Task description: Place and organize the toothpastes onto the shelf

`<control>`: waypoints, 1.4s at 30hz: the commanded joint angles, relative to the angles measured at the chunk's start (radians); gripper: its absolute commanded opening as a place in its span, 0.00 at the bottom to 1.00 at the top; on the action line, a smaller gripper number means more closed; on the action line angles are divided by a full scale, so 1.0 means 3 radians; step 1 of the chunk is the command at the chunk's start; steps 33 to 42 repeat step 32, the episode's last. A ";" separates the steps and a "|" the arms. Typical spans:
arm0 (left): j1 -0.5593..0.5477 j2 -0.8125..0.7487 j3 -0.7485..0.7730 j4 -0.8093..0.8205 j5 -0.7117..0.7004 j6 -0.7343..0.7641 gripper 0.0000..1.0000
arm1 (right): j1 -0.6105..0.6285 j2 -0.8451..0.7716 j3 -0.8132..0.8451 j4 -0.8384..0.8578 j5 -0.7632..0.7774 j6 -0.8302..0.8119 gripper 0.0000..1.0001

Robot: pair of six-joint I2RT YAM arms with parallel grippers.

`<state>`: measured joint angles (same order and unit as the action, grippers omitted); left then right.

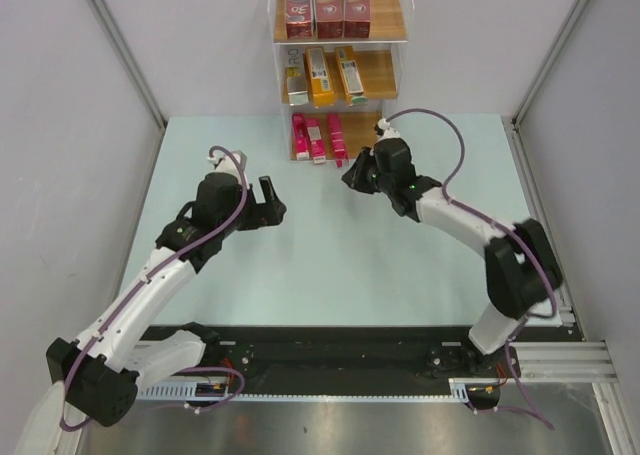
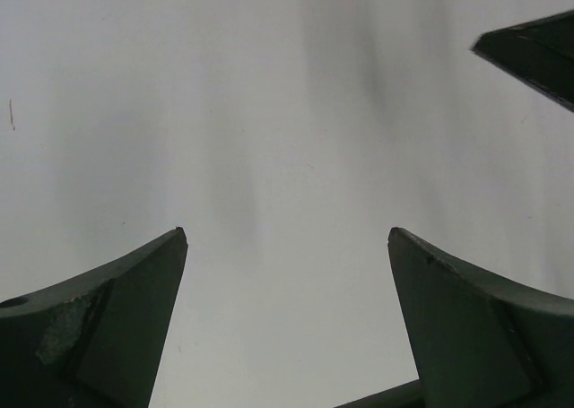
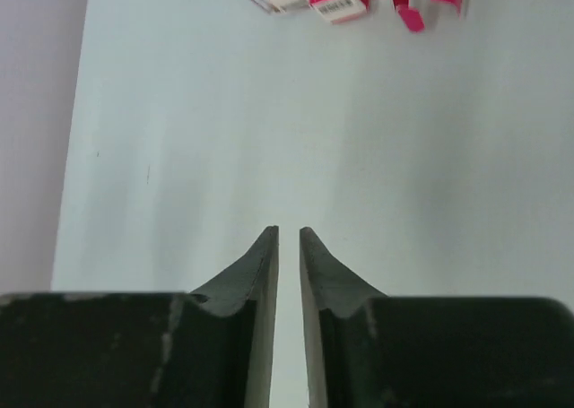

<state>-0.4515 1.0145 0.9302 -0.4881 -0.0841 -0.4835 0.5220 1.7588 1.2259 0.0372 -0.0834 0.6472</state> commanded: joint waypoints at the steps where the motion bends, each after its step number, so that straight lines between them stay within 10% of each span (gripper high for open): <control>1: -0.0014 -0.0023 0.0268 -0.0029 0.0020 0.0159 1.00 | 0.0202 -0.0779 -0.0210 -0.0705 0.0986 -0.0780 0.31; 9: -0.0014 -0.0104 0.0555 -0.0209 -0.0113 0.0333 1.00 | 0.0280 -0.2204 -0.0731 -0.1340 0.1673 -0.1134 1.00; 42: -0.0009 -0.0140 0.0448 0.0072 -0.0062 0.0538 1.00 | -0.0017 -0.2646 -0.1003 -0.1443 0.1648 -0.1206 1.00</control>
